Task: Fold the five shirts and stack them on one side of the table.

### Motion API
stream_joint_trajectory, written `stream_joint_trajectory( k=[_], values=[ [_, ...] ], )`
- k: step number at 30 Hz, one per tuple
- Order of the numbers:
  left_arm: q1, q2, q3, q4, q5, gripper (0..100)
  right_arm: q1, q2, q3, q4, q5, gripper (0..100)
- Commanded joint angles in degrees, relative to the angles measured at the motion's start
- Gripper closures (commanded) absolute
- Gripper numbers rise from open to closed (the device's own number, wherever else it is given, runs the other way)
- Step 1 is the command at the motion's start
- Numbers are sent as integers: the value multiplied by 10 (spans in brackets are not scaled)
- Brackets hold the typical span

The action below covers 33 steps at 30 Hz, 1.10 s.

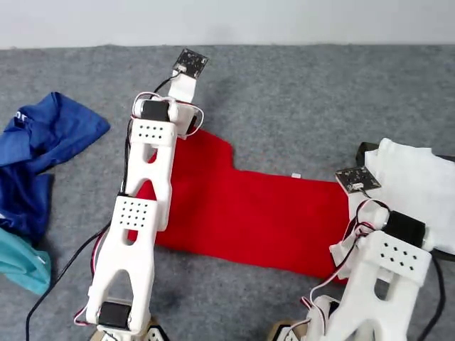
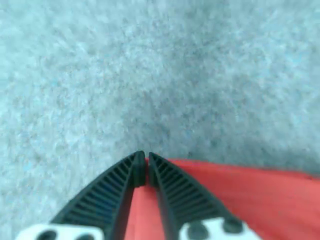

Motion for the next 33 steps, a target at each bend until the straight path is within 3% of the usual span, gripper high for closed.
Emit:
stream_joint_trajectory(
  k=[1,4,18,28,33],
  values=[
    [3,-70,-39,82,-4,986,-3,2,-20,-4,-7,782],
    [-2,-80,-36,135,-5,986,-3,2,-20,-4,-7,782],
    [26,-107,-36,129,-5,986,-2,0,-20,0,-7,782],
    [4,-11,-36,-22,-2,936,-5,2,-20,-2,-6,782],
    [-10,29,-36,-47,-4,914,-5,2,-20,0,-6,782]
  ],
)
